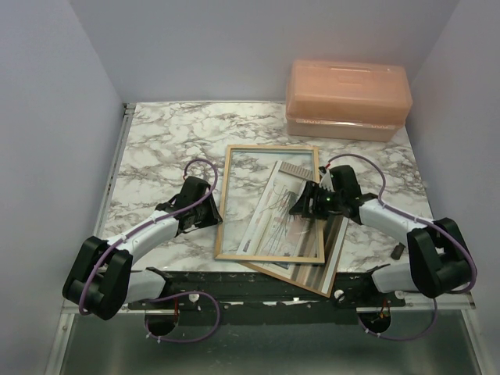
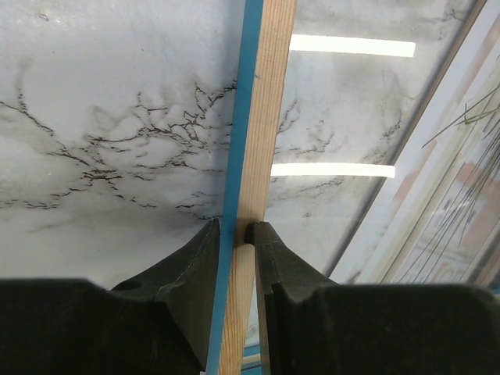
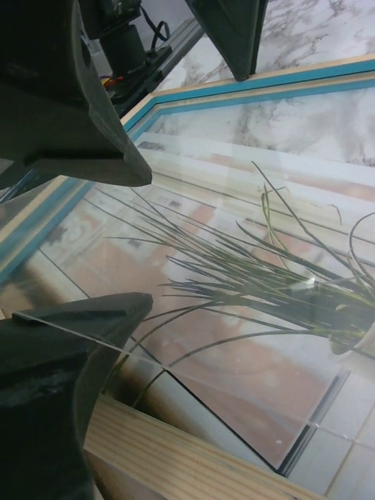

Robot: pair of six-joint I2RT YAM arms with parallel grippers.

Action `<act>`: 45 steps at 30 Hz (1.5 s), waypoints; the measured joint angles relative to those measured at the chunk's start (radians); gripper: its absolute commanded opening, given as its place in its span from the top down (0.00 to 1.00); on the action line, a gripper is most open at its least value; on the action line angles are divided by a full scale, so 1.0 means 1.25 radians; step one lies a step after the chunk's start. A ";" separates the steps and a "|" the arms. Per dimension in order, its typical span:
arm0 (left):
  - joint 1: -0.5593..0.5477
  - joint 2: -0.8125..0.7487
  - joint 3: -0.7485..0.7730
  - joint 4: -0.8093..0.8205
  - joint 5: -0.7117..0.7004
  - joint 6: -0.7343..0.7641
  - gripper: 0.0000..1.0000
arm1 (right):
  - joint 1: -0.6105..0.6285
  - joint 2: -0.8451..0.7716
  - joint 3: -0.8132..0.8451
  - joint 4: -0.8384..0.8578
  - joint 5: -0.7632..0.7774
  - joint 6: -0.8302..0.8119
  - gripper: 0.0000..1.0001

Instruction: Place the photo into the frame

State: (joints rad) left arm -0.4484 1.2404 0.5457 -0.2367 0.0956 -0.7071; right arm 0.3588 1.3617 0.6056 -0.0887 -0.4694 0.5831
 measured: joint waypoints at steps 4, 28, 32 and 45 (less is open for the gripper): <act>-0.002 0.000 0.000 0.000 -0.002 0.000 0.75 | 0.001 0.015 0.007 0.000 -0.004 -0.001 0.26; -0.008 0.002 0.003 0.002 -0.004 0.000 0.77 | 0.005 0.039 0.083 -0.117 0.118 -0.013 0.06; -0.009 0.002 0.003 0.002 -0.004 0.000 0.77 | 0.007 0.039 0.096 -0.137 0.139 -0.014 0.05; -0.010 0.002 0.003 0.002 -0.005 0.000 0.77 | 0.007 -0.007 0.149 -0.242 0.240 -0.043 0.03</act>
State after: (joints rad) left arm -0.4606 1.2427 0.5499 -0.2344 0.0898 -0.7074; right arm 0.3676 1.3533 0.7918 -0.3912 -0.1699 0.5297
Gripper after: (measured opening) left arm 0.232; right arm 0.964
